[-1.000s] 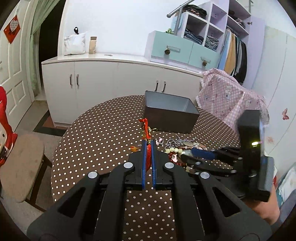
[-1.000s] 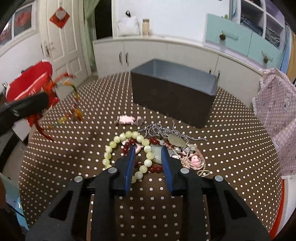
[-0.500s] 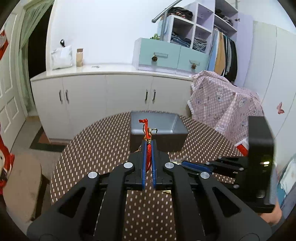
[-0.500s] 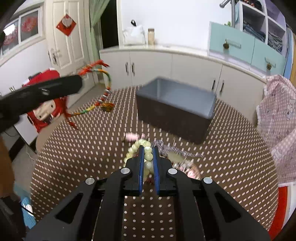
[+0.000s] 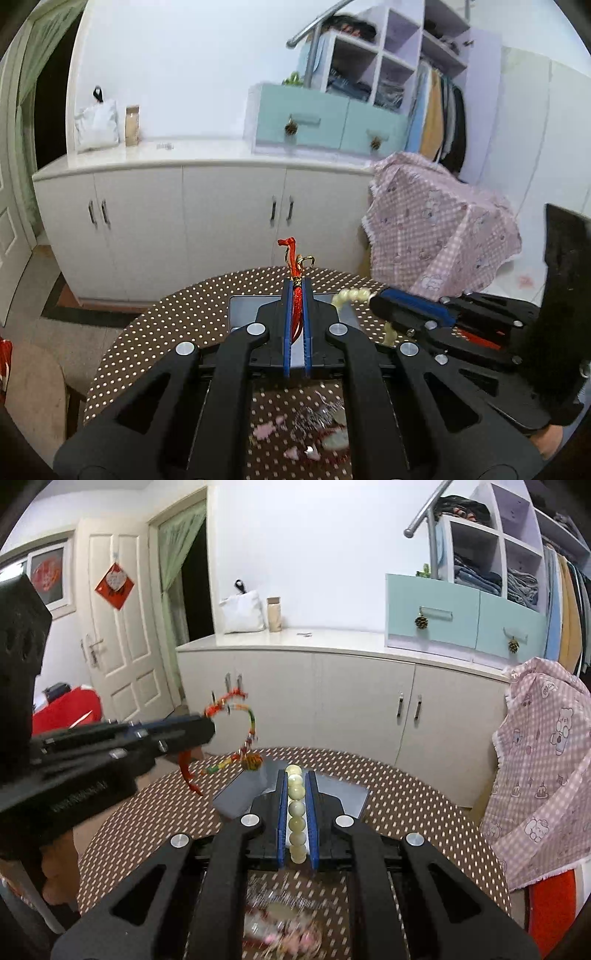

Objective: Organize jewelry
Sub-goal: 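Carry the red bracelet into the box with left gripper while right carries white beads there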

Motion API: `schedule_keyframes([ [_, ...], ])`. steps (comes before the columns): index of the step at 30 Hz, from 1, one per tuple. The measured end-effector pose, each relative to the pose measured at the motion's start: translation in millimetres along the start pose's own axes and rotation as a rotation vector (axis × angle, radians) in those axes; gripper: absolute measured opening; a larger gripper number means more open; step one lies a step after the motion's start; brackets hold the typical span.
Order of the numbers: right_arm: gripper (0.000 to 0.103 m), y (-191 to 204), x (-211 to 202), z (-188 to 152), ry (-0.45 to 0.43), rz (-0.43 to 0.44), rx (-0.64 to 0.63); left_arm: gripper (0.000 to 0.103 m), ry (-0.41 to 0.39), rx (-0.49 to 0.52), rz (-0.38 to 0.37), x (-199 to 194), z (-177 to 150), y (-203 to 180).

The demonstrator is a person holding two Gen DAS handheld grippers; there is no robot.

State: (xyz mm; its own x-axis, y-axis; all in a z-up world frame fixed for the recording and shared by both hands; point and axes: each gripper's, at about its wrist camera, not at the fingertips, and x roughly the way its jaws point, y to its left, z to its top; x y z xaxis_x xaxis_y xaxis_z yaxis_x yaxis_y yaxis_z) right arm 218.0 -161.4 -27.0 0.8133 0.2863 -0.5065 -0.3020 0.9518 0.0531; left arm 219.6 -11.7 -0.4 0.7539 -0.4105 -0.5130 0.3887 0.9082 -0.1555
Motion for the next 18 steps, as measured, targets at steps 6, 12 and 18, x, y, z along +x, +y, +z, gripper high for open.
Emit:
schedule_keyframes([
  [6, 0.008, -14.7, 26.5, -19.5, 0.083, 0.030, 0.058, 0.005, 0.128, -0.032, -0.030, 45.2, -15.3, 4.2],
  [12, 0.008, -19.1, 33.8, -27.7, 0.114, 0.048, 0.082, 0.005, 0.204, -0.043, -0.025, 71.9, -26.5, 7.1],
  [18, 0.009, -25.1, 34.2, -29.7, 0.130, 0.077, 0.113, 0.006, 0.259, -0.062, -0.025, 79.0, -33.2, 12.0],
])
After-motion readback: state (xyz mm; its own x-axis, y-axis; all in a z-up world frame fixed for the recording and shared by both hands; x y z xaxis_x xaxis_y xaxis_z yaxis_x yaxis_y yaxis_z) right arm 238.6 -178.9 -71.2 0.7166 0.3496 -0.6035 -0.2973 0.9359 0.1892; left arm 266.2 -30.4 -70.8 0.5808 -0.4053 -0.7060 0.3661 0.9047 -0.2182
